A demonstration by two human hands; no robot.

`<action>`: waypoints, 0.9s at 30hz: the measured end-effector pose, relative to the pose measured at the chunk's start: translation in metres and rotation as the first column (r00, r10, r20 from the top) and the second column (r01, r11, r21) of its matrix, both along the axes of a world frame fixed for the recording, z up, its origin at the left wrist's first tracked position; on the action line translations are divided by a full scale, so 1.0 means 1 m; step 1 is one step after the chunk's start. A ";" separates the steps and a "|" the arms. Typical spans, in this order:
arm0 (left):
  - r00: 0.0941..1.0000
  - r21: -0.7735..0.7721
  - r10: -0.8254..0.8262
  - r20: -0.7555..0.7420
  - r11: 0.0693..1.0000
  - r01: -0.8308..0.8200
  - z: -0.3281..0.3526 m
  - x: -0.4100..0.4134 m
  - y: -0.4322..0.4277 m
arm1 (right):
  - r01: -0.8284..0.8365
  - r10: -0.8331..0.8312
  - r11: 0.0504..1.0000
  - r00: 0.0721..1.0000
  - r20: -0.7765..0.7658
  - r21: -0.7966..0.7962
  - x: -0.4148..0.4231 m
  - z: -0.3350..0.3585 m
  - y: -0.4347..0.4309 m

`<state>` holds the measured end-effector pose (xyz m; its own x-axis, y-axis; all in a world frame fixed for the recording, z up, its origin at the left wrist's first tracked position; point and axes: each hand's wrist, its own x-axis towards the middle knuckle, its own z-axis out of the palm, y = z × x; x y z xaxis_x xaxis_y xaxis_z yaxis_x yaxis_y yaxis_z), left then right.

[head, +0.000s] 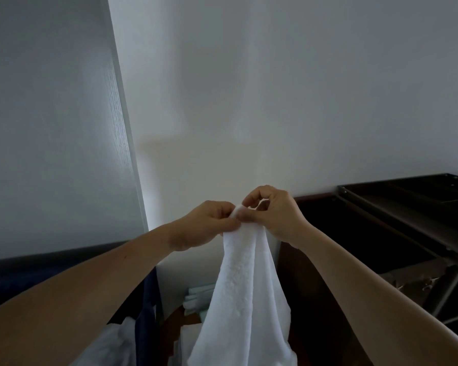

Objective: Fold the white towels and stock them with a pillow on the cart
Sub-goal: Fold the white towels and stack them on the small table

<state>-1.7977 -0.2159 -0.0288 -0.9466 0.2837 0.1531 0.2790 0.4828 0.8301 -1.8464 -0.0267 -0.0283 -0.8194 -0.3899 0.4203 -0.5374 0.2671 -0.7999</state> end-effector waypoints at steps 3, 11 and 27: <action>1.000 -0.108 -0.009 -0.020 0.994 0.007 -0.001 0.002 0.000 | -0.060 0.059 0.998 0.997 0.059 0.003 0.000 -0.001 0.002; 0.996 -0.124 0.041 -0.076 0.991 -0.050 0.002 0.001 -0.003 | -0.135 0.146 0.989 0.952 0.269 -0.061 0.000 -0.010 0.003; 0.907 -0.041 0.271 -0.321 0.953 -0.299 0.022 -0.011 0.005 | 0.068 -0.059 0.966 0.997 0.043 -0.249 0.008 -0.021 -0.001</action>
<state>-1.8091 -0.2114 -0.0071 -0.8988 0.0342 0.4371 0.3534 0.6464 0.6762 -1.8387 -0.0281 -0.0497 -0.8550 -0.2222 0.4687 -0.4964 0.0887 -0.8635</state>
